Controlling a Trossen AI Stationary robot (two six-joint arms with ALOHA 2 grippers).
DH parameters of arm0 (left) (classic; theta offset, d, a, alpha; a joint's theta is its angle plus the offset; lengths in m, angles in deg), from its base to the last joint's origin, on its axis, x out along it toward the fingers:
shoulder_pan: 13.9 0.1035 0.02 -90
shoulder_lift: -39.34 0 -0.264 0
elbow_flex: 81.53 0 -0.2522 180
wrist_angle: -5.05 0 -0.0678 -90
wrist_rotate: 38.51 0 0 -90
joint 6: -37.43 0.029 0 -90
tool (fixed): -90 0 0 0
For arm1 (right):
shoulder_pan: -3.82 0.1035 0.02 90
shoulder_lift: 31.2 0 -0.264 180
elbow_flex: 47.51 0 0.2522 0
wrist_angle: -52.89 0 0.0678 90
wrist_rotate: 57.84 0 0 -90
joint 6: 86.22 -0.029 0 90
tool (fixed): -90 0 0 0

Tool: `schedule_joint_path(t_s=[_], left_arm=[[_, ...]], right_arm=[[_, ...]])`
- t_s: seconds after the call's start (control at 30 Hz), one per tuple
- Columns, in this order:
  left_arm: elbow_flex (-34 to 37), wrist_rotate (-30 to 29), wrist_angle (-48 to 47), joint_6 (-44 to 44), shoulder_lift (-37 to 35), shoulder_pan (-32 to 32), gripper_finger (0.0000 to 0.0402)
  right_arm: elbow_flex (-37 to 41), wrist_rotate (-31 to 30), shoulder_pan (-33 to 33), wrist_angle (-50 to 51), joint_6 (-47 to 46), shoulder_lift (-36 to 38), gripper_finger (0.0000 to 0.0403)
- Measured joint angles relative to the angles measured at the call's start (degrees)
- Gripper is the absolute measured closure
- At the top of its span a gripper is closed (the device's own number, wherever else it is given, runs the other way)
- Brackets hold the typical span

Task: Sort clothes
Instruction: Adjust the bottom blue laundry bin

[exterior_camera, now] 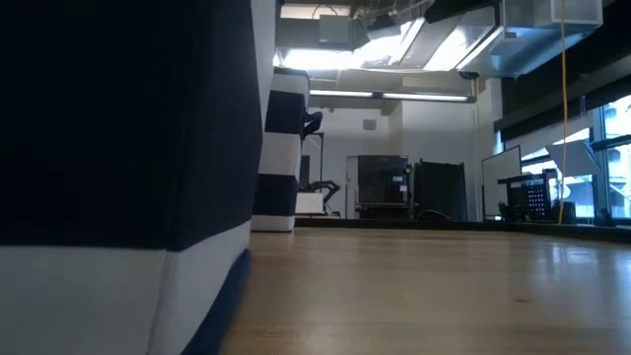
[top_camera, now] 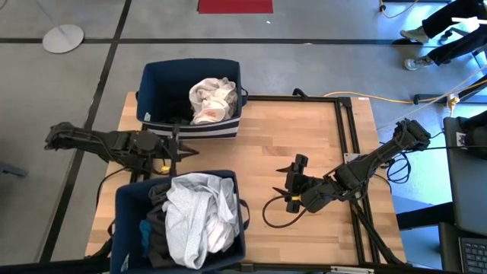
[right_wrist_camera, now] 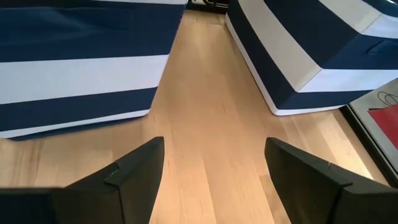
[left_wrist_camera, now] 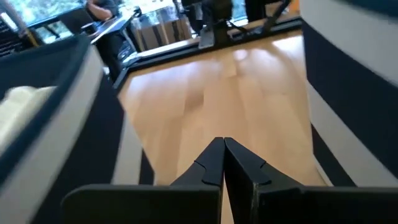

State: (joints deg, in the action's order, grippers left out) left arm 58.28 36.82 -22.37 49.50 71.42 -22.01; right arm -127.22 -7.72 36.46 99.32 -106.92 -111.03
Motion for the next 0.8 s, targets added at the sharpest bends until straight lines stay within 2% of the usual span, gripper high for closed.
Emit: schedule_joint_path(t_s=[0.2,0.33,0.6,0.8], left_arm=[[4.57,-0.16,3.29,0.6,0.19,-2.68,0.0401],[5.37,-2.85,4.92,1.68,0.17,-4.65,0.0401],[8.07,-2.99,8.25,-4.67,-0.27,-5.12,0.0401],[17.09,-2.79,22.15,-6.89,-3.28,-4.47,0.0401]], right_arm=[[0.0,0.0,0.0,0.03,0.02,0.0,0.0123],[0.0,0.0,-0.02,0.14,0.02,0.0,0.0123],[0.0,0.0,-0.04,0.15,0.02,0.0,0.0123],[0.02,0.0,-0.02,0.17,0.0,0.0,0.0123]])
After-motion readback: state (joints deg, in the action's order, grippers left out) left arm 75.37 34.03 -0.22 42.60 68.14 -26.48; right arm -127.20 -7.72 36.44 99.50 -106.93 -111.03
